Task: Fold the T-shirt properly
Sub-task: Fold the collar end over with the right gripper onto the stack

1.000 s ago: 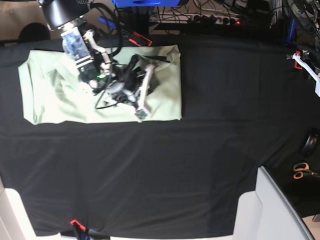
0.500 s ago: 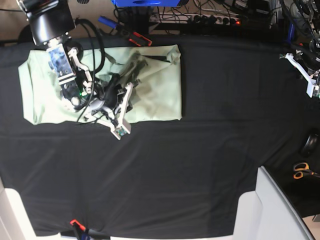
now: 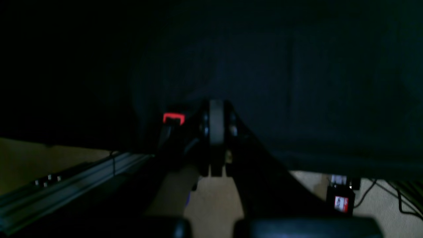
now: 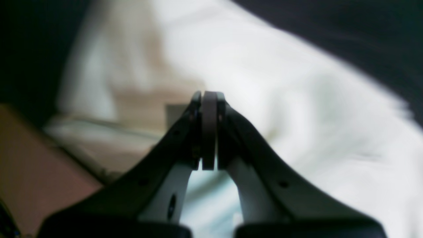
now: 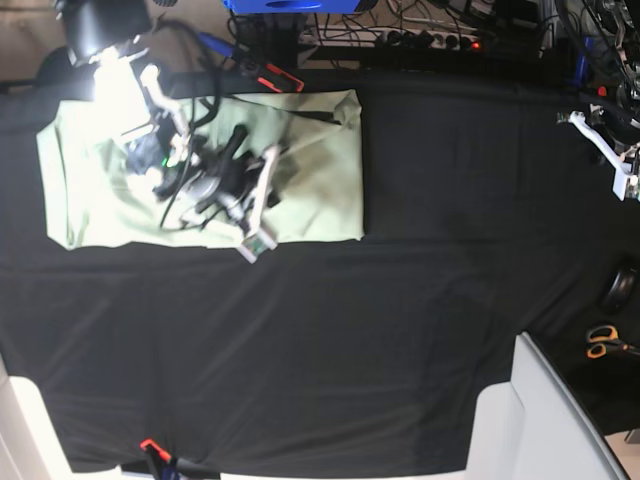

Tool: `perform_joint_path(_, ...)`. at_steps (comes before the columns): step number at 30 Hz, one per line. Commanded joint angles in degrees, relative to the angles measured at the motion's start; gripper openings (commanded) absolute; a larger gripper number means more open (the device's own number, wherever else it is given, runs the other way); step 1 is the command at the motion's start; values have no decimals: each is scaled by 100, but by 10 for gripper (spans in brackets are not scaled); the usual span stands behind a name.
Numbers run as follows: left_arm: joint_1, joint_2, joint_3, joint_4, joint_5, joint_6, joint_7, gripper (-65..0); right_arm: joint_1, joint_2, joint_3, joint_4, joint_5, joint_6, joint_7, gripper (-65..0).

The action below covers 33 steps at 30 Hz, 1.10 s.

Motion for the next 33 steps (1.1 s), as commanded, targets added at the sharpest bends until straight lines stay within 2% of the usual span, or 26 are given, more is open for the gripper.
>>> perform_joint_path(1,-20,-106,-47,87,-20,9,-79,-650,-24,6,31,168,28,-30,26,-650)
perform_joint_path(6,-29,-106,-47,87,-20,9,-79,-650,-534,6,75,221,20,-30,44,-650)
perform_joint_path(10,-29,-106,-47,87,-20,9,-79,-650,-674,41,638,195,-7,5,44,-650)
perform_joint_path(14,-29,-106,-38,87,-20,9,-79,-650,-595,323,884,1,2,5,88,-650)
perform_joint_path(18,-29,-97,-38,87,-20,9,-79,-650,-516,630,1095,-385,11,5,369,-650)
perform_joint_path(21,-29,-97,-38,78,-20,9,-79,-650,-481,710,1183,-385,20,5,387,-650)
perform_joint_path(27,-82,17,-38,78,-20,9,-79,-650,-604,718,1447,713,-7,5,264,-650)
perform_joint_path(31,-117,61,-38,34,-20,9,-79,-650,-771,692,1790,1619,-7,5,-440,-650)
perform_joint_path(33,-117,70,-38,25,-20,0,-79,-650,-876,674,2185,1900,2,5,-589,-650)
